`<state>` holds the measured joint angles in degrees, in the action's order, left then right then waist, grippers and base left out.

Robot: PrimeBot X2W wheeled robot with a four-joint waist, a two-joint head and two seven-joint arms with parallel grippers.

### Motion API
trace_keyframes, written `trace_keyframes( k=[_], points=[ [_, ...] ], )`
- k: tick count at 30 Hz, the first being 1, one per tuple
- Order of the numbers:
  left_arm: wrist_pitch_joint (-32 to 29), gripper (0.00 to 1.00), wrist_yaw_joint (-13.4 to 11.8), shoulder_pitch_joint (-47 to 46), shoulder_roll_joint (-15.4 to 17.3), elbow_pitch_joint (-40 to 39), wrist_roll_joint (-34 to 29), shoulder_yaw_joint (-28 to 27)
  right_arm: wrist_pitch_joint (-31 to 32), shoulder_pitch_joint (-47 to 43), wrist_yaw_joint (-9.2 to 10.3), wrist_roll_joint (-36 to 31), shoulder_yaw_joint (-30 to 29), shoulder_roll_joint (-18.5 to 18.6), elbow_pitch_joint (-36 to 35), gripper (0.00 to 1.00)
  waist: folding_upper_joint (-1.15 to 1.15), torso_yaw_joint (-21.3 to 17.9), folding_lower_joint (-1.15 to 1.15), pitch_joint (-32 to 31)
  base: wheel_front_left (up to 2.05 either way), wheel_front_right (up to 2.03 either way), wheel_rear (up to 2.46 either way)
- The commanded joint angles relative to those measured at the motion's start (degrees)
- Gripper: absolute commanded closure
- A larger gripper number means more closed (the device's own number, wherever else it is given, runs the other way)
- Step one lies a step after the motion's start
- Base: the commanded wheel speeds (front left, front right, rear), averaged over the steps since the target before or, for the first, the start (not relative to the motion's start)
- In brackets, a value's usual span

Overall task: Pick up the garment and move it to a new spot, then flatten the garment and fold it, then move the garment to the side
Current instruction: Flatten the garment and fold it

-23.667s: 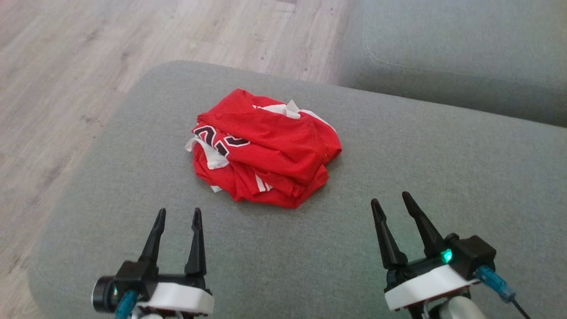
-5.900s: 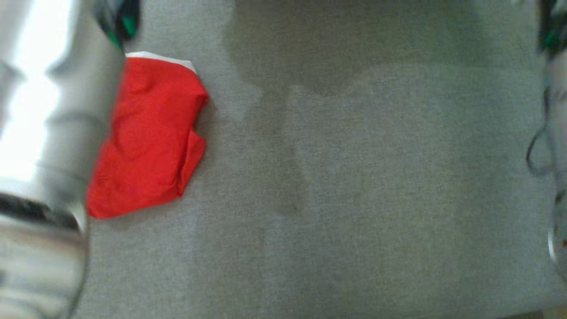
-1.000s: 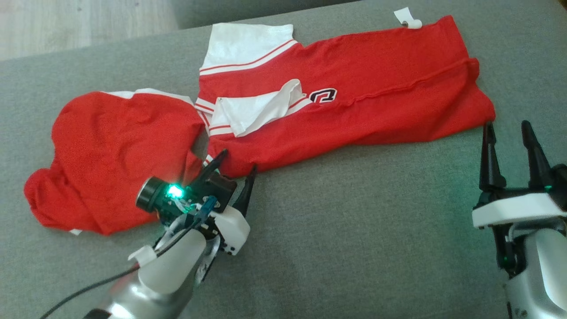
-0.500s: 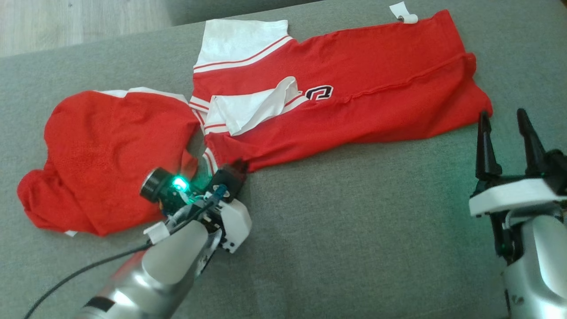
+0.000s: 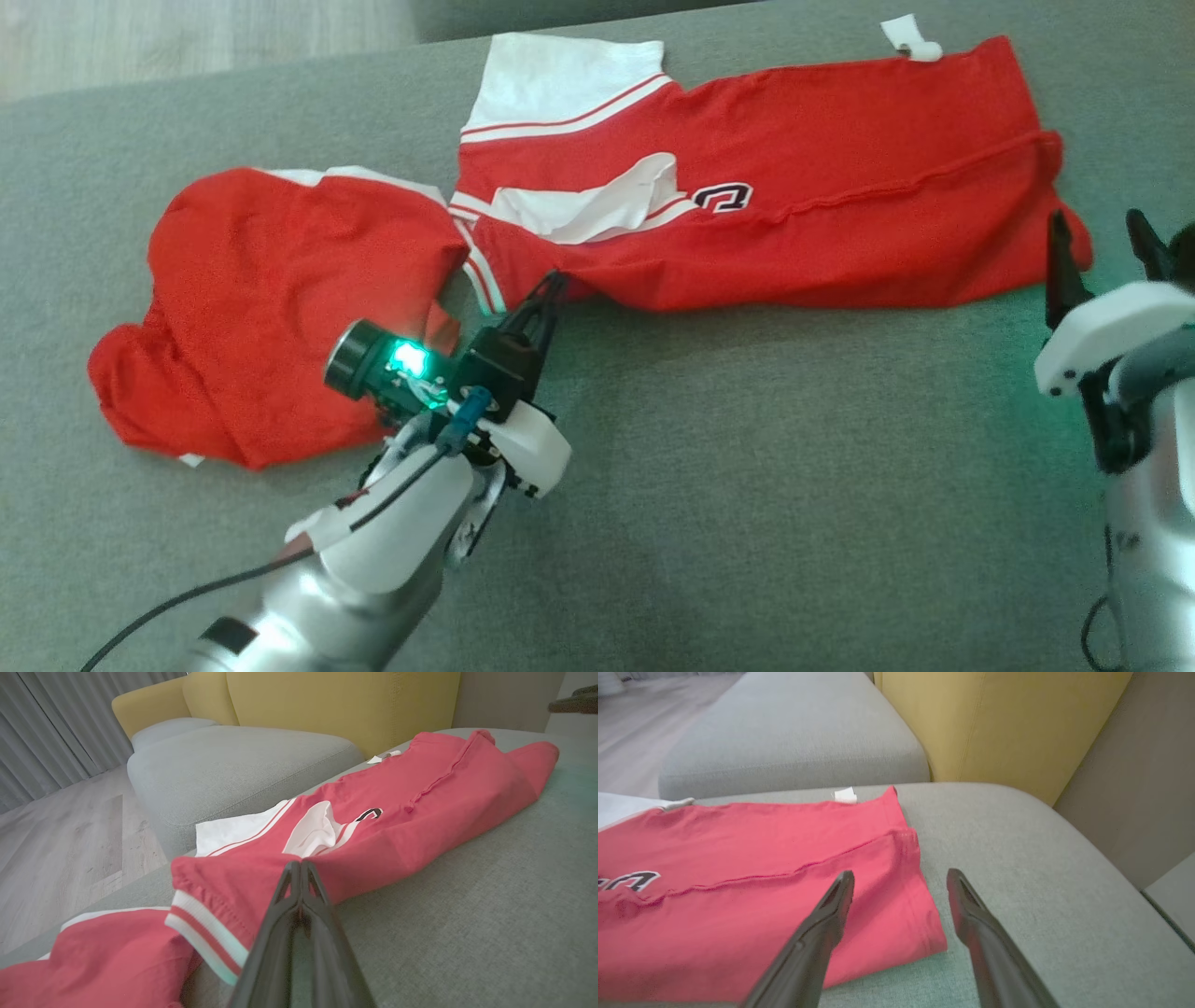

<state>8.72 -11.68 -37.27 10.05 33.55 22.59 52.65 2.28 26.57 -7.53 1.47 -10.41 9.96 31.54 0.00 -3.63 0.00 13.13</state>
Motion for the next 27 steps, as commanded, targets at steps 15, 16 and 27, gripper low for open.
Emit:
trace_keyframes(
  k=[15, 16, 27],
  points=[
    [-0.9, 1.00, -0.1, -1.3, 1.7, -7.4, -2.0, 1.7, 11.7, 12.9, 0.04, -12.2, -9.7, 3.1, 18.4, 0.00, 0.00, 3.2, 0.00, 3.1, 0.00, 0.00, 0.00],
    [-1.0, 1.00, -0.1, -1.4, 1.8, -7.5, -2.0, 1.8, 11.7, 13.3, 0.04, -12.6, -9.7, 3.1, 19.1, 0.00, 0.00, 3.3, 0.00, 3.4, 0.00, 0.00, 0.00],
    [-1.9, 1.00, -0.9, -2.0, 3.0, -7.4, -1.8, 1.7, 12.3, 16.9, 0.04, -10.3, -7.6, 3.6, 27.5, 1.00, 0.00, 3.2, 0.00, 4.2, 0.00, 0.00, 0.00]
  ],
)
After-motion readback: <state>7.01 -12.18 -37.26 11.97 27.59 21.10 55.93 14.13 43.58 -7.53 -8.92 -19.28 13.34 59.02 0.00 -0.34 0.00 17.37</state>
